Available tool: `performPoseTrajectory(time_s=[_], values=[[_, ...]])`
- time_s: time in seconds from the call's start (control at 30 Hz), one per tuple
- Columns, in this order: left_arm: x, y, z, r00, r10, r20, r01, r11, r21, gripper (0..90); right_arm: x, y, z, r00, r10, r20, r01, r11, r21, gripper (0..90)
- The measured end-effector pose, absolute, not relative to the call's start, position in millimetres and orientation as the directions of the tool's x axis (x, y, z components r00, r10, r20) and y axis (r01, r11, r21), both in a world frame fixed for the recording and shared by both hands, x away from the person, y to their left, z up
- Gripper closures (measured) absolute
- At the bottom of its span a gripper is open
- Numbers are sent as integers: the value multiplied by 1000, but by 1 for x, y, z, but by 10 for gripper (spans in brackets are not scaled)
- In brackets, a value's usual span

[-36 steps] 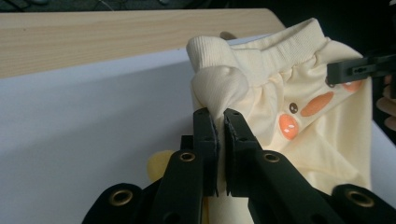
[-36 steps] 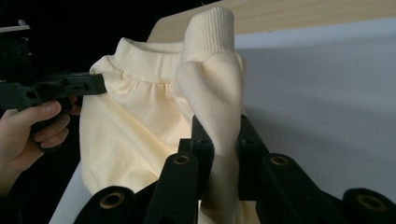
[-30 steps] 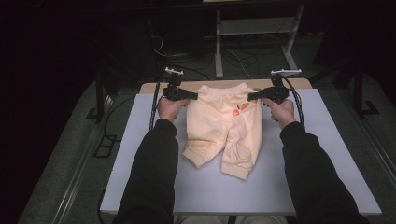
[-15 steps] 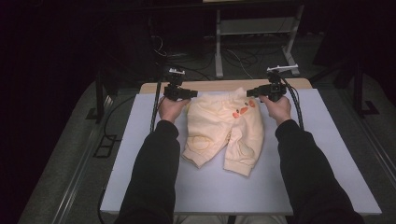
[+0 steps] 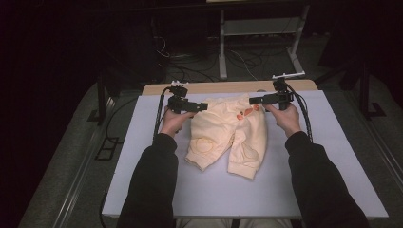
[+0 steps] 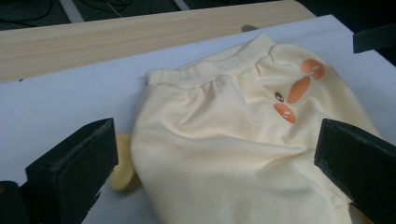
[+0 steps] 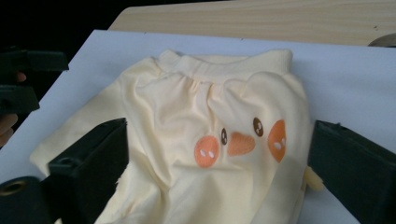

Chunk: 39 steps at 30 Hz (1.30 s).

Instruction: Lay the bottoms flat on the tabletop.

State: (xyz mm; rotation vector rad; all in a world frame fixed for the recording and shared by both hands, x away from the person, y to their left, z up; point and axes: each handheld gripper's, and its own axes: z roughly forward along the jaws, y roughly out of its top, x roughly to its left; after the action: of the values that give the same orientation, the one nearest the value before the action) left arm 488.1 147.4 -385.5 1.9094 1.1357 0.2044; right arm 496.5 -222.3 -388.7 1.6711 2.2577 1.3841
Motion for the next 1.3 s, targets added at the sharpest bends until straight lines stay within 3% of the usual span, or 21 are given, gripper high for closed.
performPoseTrajectory(time_s=[0.53,1.3], values=[[458,169,-381,570,757,-318,604,-124,787,0,470,-227,-386,-471,765,440,743,76,664,0],[408,174,-380,642,714,-278,537,-161,828,0,407,-211,-372,-595,679,429,673,128,729,0]])
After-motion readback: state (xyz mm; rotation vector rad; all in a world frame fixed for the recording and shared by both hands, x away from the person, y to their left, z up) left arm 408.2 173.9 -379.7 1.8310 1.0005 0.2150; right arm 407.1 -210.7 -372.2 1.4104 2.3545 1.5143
